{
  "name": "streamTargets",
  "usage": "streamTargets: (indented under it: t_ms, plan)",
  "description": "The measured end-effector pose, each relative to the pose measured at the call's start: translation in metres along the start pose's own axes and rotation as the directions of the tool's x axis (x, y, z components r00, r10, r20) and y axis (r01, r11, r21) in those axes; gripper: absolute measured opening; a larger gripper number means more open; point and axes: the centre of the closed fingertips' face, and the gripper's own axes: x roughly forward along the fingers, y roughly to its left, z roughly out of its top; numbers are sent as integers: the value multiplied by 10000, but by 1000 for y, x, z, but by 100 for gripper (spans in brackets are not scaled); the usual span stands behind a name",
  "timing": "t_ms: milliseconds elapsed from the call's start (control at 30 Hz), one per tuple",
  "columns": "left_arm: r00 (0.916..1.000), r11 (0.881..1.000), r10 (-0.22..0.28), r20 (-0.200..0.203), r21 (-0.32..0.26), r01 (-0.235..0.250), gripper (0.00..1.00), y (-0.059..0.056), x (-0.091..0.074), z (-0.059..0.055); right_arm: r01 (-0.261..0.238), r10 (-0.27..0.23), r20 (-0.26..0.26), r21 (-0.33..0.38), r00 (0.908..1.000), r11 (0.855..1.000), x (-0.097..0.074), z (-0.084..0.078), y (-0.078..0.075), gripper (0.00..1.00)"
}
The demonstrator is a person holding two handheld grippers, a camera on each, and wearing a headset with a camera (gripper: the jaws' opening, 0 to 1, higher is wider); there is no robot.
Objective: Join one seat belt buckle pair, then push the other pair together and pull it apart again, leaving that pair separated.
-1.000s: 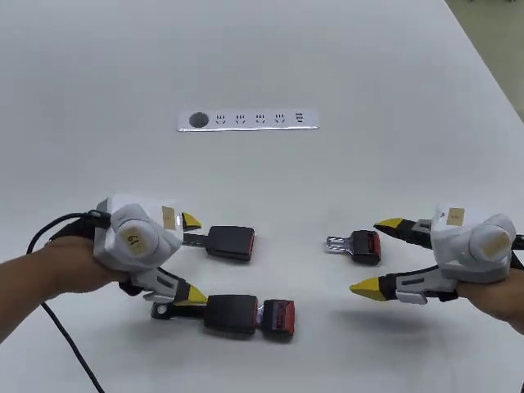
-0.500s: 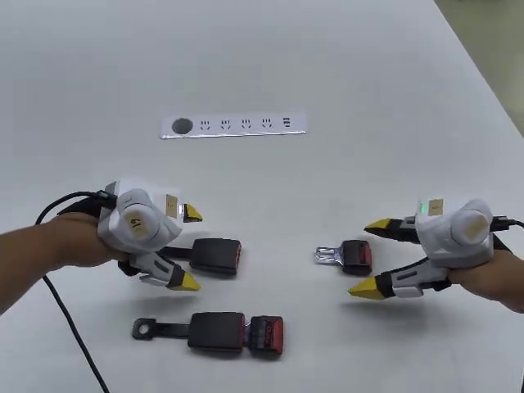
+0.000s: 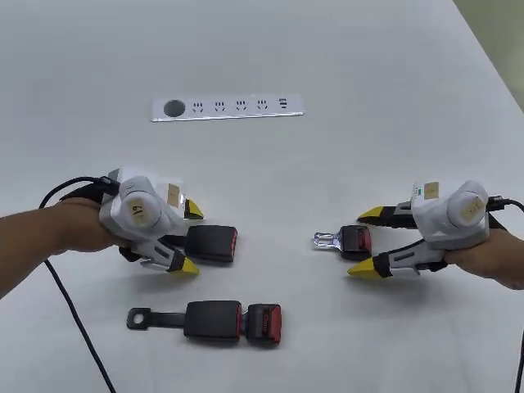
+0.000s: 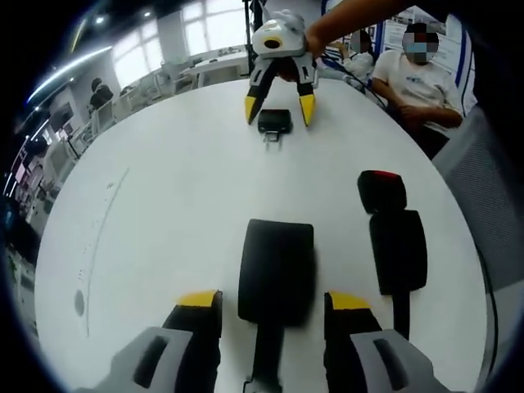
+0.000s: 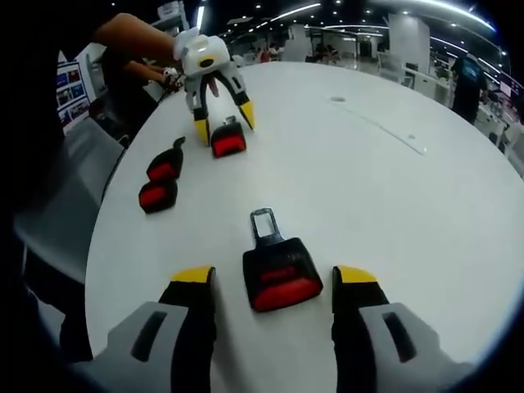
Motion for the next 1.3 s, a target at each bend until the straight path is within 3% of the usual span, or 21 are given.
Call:
streamTargets:
  t_ms: [67, 167, 233, 300, 333, 400, 767, 1300]
  plan:
    - [9999, 9996, -148, 14, 222, 147, 47, -2, -2, 1, -98, 93, -115, -401, 9999, 9991, -2, 0, 5, 53]
    - [9990, 9990, -446, 18, 94, 445, 41, -6, -2, 1, -100, 96, -113, -369, 9999, 9993, -2, 2, 3, 49]
    - [9990, 9990, -436, 61, 20, 436, 41, -4, -2, 1, 16, -47, -355, -867, 9994, 9962, -3, 2, 1, 46]
    - [9992, 9988, -391, -6, -305, 391, 40, -3, -2, 1, 153, -226, -605, -1195, 9979, 9927, -4, 0, -2, 35]
    - [9994, 9988, -329, -70, -361, 327, 38, -2, -2, 1, 223, -306, -808, -1012, 9963, 9946, -4, -3, -4, 35]
    - [9993, 9983, -331, -171, -484, 322, 34, -2, -1, 0, 117, -196, -670, -1169, 9976, 9931, -1, 0, -4, 35]
    - [9998, 9931, -183, -68, -1160, 174, 33, 3, 2, 2, -143, 93, -606, -824, 9981, 9965, 3, -1, -5, 34]
    - [9989, 9925, -202, -425, -1211, 149, 33, -3, 2, 11, -360, 254, -740, -1458, 9969, 9887, 26, 16, 7, 33]
